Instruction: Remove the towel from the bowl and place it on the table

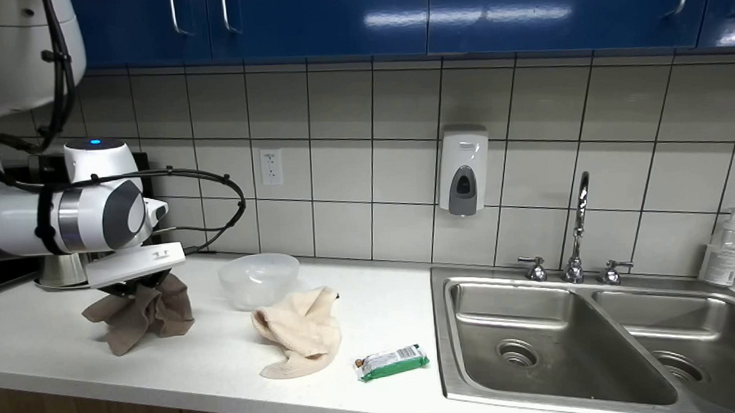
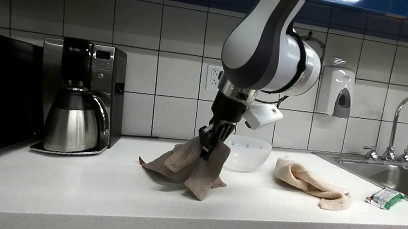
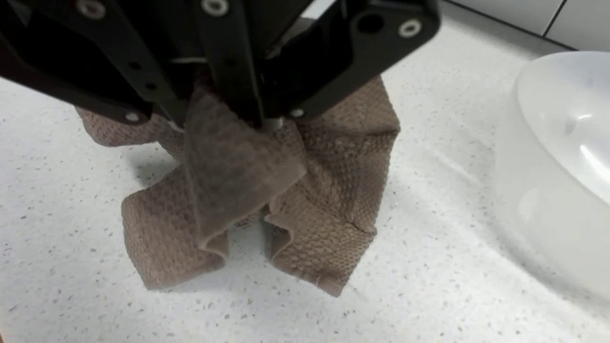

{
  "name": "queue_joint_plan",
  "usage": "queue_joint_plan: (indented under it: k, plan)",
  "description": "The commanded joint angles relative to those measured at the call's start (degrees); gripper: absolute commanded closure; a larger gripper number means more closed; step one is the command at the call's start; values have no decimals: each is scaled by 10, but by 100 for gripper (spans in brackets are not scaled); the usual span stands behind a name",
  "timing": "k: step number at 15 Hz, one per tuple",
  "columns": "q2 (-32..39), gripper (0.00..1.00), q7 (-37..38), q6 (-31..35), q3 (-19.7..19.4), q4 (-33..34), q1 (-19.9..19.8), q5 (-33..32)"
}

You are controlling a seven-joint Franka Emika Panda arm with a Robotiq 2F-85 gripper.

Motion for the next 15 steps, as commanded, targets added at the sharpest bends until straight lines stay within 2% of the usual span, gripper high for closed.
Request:
queue_joint_plan:
  k: [1, 3, 9, 11, 15]
  plan:
    - [15, 66, -28, -9, 24, 7, -29, 12]
    - [18, 58, -24, -13, 22, 9, -31, 6]
    - [17, 13, -22, -19, 23, 10, -38, 4]
    - [13, 1, -19, -25, 22, 10, -36, 5]
    - [-2, 0, -10, -42, 20, 9, -31, 7]
